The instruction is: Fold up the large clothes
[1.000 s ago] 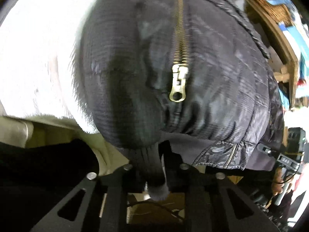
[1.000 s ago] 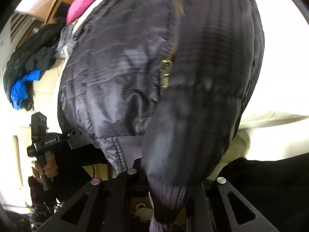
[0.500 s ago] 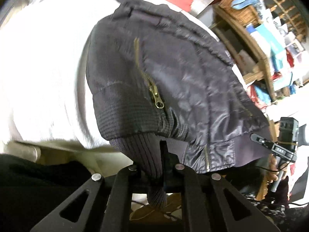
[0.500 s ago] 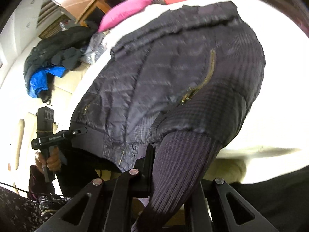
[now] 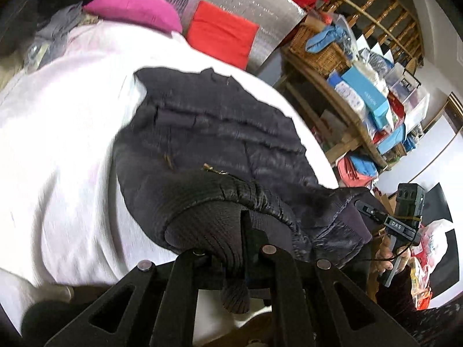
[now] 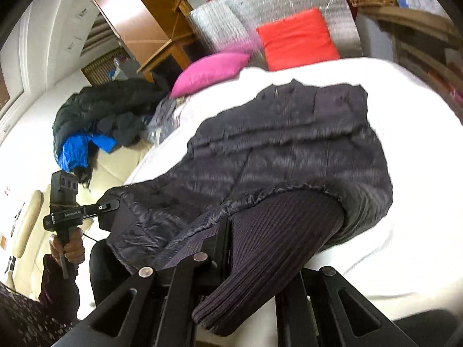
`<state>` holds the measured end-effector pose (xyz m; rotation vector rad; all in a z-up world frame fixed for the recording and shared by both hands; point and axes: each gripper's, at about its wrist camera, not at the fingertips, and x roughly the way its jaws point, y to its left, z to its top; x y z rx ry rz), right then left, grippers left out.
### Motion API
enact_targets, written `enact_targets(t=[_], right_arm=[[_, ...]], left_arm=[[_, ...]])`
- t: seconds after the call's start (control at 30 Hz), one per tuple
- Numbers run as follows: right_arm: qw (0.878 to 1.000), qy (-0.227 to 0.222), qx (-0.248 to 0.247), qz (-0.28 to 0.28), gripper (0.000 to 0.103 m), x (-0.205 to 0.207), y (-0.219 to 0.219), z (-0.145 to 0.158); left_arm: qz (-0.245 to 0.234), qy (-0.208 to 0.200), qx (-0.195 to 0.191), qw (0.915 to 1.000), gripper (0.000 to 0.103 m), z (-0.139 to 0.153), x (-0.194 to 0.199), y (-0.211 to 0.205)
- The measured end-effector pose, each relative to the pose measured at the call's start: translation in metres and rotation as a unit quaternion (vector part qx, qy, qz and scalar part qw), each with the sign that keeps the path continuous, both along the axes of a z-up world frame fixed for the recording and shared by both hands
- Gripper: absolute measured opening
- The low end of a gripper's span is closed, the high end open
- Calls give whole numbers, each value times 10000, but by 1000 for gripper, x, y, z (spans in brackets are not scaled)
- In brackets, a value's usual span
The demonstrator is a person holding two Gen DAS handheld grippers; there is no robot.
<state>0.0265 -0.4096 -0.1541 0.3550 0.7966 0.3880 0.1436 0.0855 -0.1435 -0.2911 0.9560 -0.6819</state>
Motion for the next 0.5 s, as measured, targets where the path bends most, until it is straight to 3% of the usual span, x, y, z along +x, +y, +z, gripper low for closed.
enact_targets(t=[0.5], right_arm=[[9958,-751,32,-531,10,74,-25,50]], left_arm=[[256,-582,-228,9977,9,64,81,-21]])
